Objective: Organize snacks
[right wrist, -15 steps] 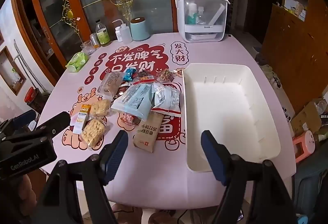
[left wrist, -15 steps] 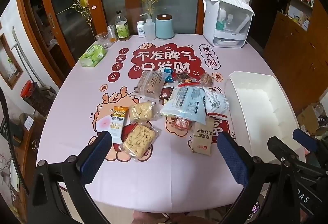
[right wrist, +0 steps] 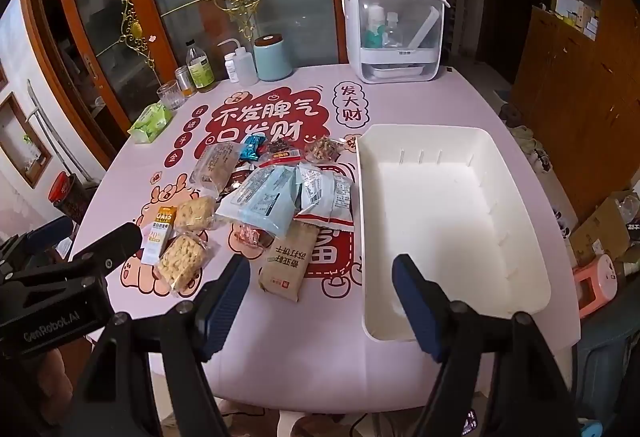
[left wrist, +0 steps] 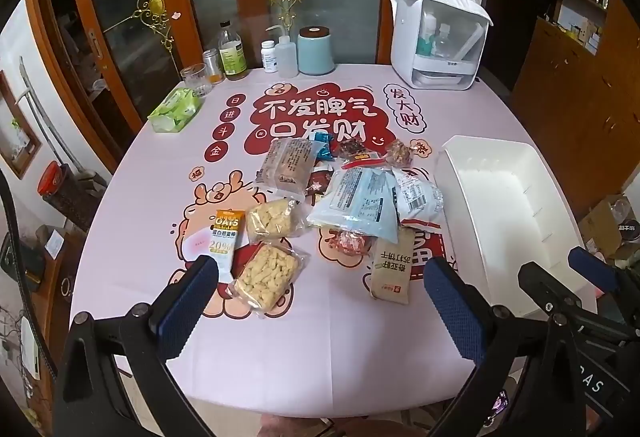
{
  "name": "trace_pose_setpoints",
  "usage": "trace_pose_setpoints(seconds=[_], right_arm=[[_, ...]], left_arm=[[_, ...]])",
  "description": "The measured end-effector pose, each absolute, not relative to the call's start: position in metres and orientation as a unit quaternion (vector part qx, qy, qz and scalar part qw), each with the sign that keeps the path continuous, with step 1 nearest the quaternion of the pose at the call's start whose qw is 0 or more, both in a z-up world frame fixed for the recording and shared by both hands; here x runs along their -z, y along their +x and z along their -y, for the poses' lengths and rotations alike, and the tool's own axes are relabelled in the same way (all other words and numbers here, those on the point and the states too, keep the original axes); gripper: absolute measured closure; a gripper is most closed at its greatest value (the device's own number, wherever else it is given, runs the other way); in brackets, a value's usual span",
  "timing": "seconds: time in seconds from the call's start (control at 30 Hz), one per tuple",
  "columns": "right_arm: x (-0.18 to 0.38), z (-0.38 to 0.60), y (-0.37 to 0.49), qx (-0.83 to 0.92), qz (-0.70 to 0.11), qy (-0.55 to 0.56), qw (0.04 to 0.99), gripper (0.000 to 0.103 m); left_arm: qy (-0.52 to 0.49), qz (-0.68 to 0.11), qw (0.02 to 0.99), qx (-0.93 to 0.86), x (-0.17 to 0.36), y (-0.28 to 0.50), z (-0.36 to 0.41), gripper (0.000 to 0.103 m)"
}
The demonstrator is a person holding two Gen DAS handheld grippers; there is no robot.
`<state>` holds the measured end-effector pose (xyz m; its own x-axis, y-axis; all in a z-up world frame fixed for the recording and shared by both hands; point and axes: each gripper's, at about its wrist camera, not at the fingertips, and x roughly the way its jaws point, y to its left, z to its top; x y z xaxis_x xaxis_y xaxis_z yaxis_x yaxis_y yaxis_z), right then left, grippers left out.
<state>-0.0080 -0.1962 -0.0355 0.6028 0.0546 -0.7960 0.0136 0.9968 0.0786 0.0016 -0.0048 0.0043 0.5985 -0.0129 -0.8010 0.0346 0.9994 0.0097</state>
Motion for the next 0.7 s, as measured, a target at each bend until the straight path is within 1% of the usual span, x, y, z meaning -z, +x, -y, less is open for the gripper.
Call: trace_pose_setpoints(seconds=[0.7], right_arm=[[0.0354,0.2015,-0.0083,-0.020,-0.439,0.041,0.897,0.029]], left_arm=[[0.016,-0.447,0.894,0.017,-0.0043,0.0041,0.0124,0.001]])
